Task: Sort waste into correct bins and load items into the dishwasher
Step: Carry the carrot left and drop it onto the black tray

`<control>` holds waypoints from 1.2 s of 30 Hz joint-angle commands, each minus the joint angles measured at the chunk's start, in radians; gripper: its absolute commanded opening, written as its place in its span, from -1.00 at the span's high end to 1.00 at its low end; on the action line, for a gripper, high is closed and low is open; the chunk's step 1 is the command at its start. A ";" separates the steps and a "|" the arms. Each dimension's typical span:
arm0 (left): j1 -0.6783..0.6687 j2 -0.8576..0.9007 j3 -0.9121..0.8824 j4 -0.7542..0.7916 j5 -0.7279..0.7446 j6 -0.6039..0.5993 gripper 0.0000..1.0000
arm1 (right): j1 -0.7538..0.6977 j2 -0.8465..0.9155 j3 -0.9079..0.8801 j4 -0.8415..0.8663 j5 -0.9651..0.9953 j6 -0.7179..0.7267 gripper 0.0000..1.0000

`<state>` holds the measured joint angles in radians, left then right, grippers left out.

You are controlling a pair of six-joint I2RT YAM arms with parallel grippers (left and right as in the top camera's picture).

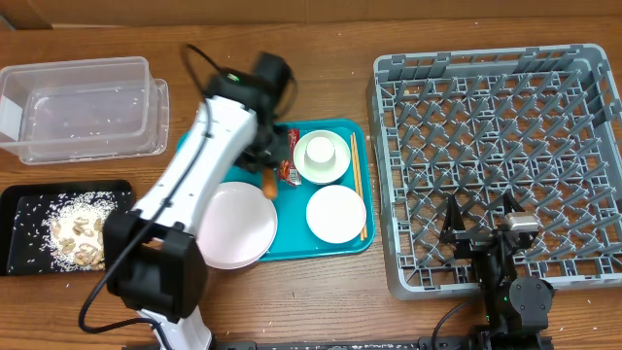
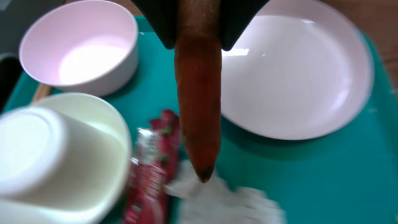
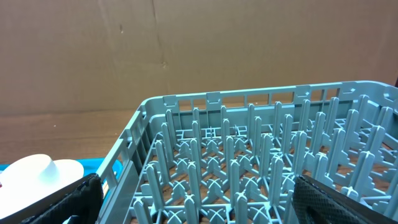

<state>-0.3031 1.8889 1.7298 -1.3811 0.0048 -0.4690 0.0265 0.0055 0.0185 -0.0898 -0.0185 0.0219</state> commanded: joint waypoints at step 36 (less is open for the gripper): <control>1.022 0.001 -0.250 0.301 -0.184 -0.252 0.90 | 0.000 -0.002 -0.010 0.006 0.003 -0.007 -1.00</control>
<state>0.7204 1.8915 1.5364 -1.1198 -0.2016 -0.6975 0.0265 0.0055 0.0185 -0.0895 -0.0185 0.0216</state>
